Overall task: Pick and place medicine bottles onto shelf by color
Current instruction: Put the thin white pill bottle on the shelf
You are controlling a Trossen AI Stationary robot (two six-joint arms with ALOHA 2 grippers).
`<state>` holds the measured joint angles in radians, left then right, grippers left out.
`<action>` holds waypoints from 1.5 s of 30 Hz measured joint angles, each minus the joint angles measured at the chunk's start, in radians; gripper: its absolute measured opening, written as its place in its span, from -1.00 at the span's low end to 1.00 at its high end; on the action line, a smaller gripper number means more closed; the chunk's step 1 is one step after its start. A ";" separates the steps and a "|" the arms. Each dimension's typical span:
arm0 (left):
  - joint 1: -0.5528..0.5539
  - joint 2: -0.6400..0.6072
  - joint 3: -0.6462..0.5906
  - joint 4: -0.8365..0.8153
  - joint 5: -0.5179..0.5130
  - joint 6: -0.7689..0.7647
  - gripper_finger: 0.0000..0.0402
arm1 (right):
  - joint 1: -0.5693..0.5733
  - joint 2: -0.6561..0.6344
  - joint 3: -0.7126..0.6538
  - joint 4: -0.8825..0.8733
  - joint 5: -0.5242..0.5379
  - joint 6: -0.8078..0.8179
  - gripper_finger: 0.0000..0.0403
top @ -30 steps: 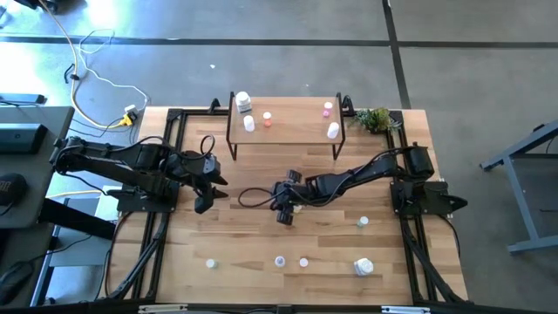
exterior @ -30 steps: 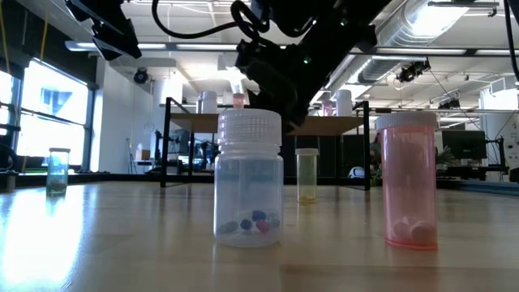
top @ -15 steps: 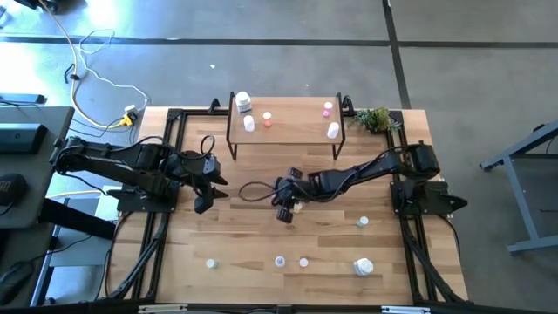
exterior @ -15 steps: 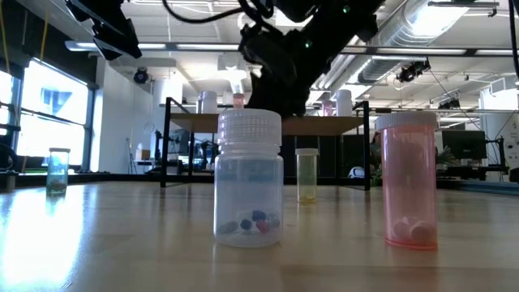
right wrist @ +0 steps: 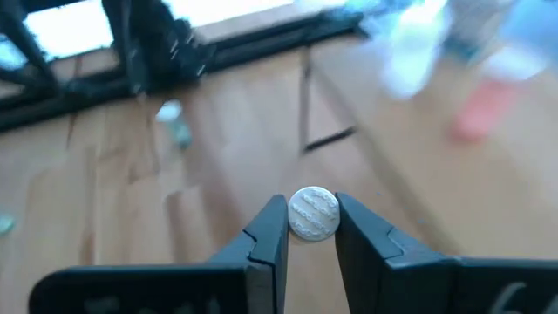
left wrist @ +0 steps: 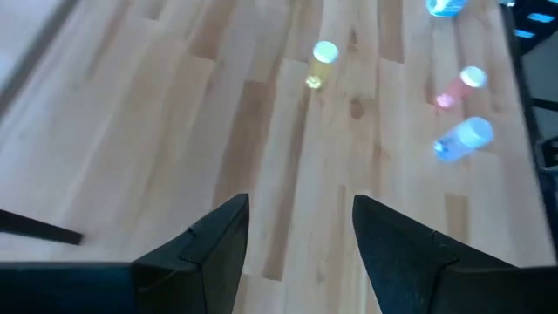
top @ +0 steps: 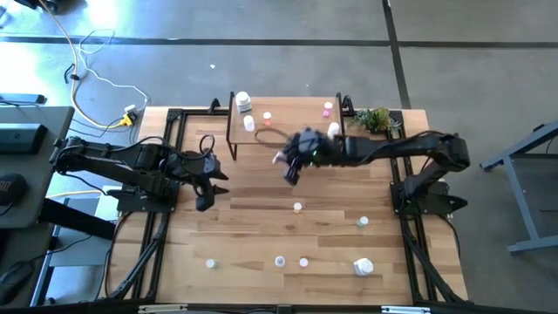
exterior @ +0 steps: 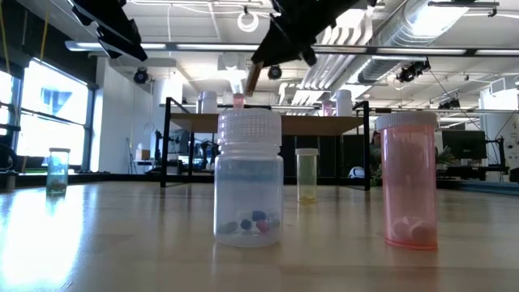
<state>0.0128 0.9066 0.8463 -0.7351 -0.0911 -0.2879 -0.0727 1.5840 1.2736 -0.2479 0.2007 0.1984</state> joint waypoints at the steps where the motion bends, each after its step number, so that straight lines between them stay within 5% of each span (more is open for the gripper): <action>1: 0.000 0.000 0.000 0.002 -0.014 0.003 -0.02 | -0.015 -0.014 0.014 -0.018 0.008 -0.021 -0.71; 11: 0.093 -0.003 0.001 0.060 -0.146 0.069 -0.02 | -0.196 -0.035 0.221 -0.281 0.017 -0.205 -0.71; 20: 0.205 -0.002 0.001 0.103 -0.152 0.125 -0.02 | -0.343 -0.025 0.217 -0.402 -0.062 -0.207 -0.71; 45: 0.328 -0.002 0.001 0.113 -0.151 0.134 -0.02 | -0.425 0.027 0.217 -0.556 -0.221 -0.225 -0.71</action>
<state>0.3412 0.9043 0.8471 -0.6220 -0.2423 -0.1535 -0.4976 1.6108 1.4906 -0.8041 -0.0199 -0.0267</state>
